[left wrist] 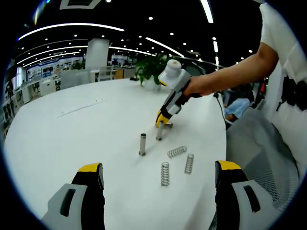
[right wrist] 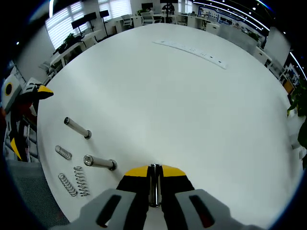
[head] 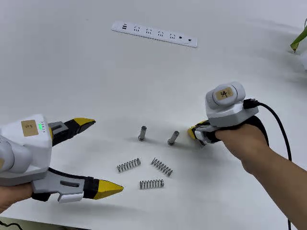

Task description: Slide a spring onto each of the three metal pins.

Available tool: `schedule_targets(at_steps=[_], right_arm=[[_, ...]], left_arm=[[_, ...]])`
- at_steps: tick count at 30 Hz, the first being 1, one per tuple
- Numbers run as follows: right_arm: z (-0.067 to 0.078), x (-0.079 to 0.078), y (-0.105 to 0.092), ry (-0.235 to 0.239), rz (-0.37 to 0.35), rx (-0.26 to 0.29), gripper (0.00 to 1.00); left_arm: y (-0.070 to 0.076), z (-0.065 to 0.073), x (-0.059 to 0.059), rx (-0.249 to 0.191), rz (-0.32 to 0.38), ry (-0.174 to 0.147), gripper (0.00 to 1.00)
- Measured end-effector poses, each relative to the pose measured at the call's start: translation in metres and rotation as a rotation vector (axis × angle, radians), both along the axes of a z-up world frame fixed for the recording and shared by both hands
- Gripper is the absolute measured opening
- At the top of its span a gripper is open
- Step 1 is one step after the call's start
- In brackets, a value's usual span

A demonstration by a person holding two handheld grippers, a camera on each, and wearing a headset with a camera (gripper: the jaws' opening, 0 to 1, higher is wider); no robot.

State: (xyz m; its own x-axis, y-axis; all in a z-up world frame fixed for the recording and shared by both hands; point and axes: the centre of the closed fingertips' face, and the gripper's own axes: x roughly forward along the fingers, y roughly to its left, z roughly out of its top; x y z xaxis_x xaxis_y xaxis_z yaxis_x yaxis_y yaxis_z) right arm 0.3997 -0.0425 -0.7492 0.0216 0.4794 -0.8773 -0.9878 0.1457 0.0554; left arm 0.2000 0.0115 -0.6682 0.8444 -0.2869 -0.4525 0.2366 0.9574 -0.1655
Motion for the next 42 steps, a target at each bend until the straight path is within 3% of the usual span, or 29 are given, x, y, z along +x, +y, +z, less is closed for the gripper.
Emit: schedule_targets(at_steps=[13, 20, 42], right_arm=[[0.019, -0.004, -0.01, 0.004, 0.006, 0.06, 0.09], [0.021, 0.002, -0.012, -0.002, 0.015, 0.091, 0.09], [0.039, -0.006, -0.031, -0.017, 0.047, 0.187, 0.09]], left_arm=[[-0.003, 0.001, -0.001, 0.003, -0.006, 0.003, 0.98], [-0.005, 0.001, -0.001, 0.004, -0.011, 0.004, 0.98], [-0.008, -0.001, -0.001, 0.011, -0.036, 0.016, 0.98]])
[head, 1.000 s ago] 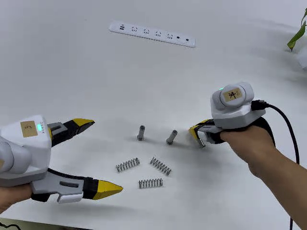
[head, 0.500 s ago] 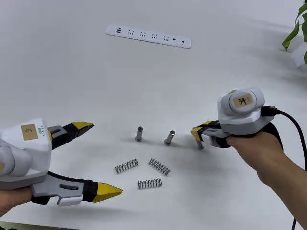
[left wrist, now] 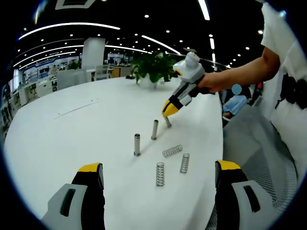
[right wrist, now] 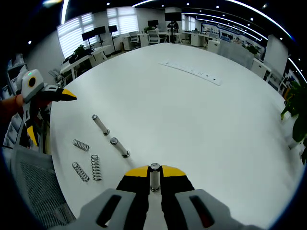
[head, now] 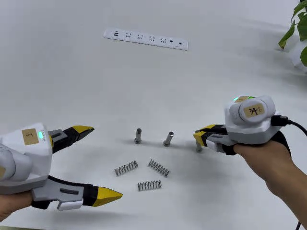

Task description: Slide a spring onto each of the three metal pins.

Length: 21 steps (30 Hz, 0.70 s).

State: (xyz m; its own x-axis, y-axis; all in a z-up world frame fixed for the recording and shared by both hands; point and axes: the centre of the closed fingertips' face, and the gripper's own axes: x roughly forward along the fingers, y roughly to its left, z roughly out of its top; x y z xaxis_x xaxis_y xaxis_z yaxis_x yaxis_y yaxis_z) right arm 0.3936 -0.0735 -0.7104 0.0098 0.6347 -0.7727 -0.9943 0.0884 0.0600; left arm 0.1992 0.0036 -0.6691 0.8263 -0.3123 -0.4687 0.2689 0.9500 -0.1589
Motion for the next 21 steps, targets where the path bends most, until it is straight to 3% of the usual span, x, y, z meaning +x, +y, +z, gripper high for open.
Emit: schedule_targets(at_steps=[21], right_arm=[[0.001, -0.006, -0.02, -0.013, 0.02, 0.046, 0.09]], left_arm=[[-0.006, 0.001, 0.001, 0.001, -0.012, 0.004, 0.98]])
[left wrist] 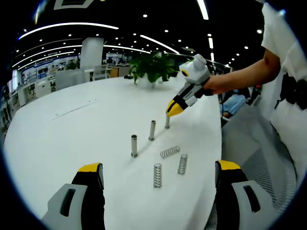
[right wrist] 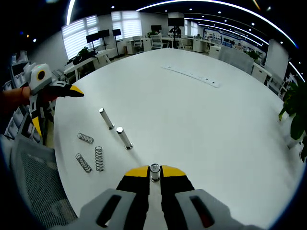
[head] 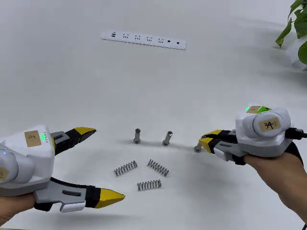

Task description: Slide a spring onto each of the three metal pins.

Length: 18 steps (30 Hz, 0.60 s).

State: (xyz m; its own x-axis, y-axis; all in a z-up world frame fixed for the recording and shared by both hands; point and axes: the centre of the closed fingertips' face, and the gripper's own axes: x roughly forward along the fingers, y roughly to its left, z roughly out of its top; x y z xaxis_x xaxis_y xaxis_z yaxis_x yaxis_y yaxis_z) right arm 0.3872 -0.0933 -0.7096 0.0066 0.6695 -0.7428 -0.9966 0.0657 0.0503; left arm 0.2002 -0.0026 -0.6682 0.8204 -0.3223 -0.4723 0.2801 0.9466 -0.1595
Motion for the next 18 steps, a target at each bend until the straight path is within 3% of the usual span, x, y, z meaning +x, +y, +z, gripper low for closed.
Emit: schedule_targets(at_steps=[18], right_arm=[[0.002, 0.0023, 0.0032, -0.014, -0.001, 0.016, 0.09]], left_arm=[[-0.0003, -0.001, 0.0018, -0.004, -0.004, -0.001, 0.98]])
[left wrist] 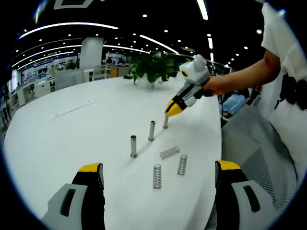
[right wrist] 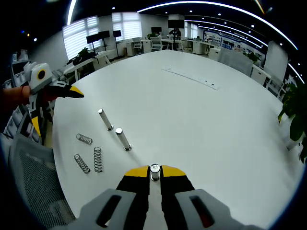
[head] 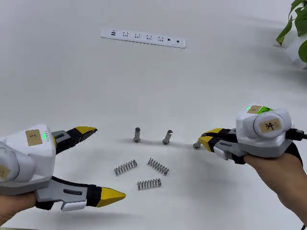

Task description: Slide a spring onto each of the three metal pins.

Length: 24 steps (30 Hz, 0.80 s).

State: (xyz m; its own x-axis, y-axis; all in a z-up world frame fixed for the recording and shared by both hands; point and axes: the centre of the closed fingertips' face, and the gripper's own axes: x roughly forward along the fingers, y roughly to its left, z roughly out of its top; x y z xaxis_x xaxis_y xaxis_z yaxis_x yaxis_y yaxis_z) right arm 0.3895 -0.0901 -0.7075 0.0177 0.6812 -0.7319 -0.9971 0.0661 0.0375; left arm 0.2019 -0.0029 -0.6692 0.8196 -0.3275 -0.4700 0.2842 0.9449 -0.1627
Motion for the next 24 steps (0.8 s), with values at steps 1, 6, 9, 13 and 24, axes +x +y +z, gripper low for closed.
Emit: schedule_targets(at_steps=[1, 6, 9, 13, 24], right_arm=[[-0.0018, 0.0006, 0.0002, 0.0, 0.0, 0.0, 0.09], [0.0003, -0.0006, -0.0018, 0.008, 0.003, 0.001, 0.09], [0.0006, -0.0008, -0.0018, 0.003, 0.005, 0.0, 0.09], [0.0012, -0.001, -0.0019, 0.006, 0.005, 0.001, 0.09], [-0.0001, -0.0012, -0.0043, 0.007, 0.004, -0.008, 0.09]], left_arm=[[-0.0004, 0.0008, 0.0003, 0.0, 0.0, -0.001, 0.98], [0.0014, 0.0002, 0.0001, 0.001, 0.002, -0.003, 0.98], [0.0023, -0.0008, 0.0, 0.0, 0.001, -0.003, 0.98], [0.0026, -0.0004, 0.0005, -0.001, 0.003, -0.006, 0.98], [0.0024, -0.0007, 0.0004, -0.003, 0.005, -0.007, 0.98]])
